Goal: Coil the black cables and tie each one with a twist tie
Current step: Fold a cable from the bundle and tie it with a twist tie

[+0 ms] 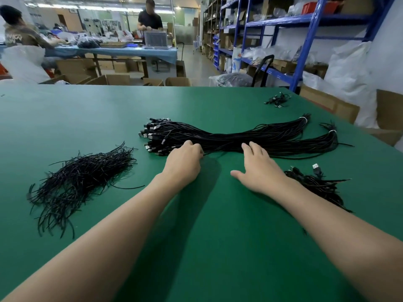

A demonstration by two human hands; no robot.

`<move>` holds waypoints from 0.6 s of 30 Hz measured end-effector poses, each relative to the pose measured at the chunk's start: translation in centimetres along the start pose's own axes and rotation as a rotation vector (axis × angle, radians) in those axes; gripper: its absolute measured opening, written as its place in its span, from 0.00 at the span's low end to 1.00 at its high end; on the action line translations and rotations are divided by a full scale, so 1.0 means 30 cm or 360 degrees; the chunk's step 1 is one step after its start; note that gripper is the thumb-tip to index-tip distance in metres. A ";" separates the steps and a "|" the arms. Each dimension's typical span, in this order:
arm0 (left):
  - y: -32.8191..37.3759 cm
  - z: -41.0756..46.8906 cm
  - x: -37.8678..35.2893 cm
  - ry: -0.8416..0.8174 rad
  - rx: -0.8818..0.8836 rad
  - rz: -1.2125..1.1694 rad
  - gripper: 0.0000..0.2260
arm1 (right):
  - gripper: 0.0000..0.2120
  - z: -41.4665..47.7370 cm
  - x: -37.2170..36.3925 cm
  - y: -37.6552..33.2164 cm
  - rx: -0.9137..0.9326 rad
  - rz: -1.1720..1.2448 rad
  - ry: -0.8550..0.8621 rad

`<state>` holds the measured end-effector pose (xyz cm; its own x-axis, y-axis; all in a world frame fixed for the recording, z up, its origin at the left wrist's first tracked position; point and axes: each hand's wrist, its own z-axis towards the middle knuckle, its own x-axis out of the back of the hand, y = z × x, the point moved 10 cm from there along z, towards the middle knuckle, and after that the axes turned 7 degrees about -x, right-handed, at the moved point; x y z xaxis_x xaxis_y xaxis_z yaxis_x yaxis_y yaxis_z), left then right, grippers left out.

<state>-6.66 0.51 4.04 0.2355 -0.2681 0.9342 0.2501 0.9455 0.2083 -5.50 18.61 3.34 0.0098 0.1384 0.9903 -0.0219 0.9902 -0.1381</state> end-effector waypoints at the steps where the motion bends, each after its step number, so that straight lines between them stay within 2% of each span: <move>1: -0.008 0.005 0.020 0.0032 0.0026 -0.0142 0.10 | 0.44 0.041 -0.010 -0.011 -0.0011 0.0027 0.0016; 5: 0.002 -0.001 0.092 0.0150 0.0012 -0.0430 0.10 | 0.47 0.186 -0.040 -0.023 -0.0101 0.0133 0.0093; 9: 0.014 -0.037 0.118 0.0165 0.0015 -0.0497 0.11 | 0.41 0.284 -0.115 -0.002 -0.0162 0.0300 -0.0030; 14: -0.048 -0.051 0.190 0.0173 0.0107 -0.0530 0.11 | 0.33 0.344 -0.128 0.017 -0.0091 0.0405 0.0062; 18: -0.114 -0.086 0.250 0.0045 0.0174 -0.0536 0.12 | 0.31 0.372 -0.137 0.016 -0.0101 0.0386 0.0046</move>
<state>-3.33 -5.21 9.57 0.1831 -0.5716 0.7999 0.2163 0.8171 0.5344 -16.71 18.29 -0.64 0.0403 0.3719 0.9274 0.0358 0.9270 -0.3733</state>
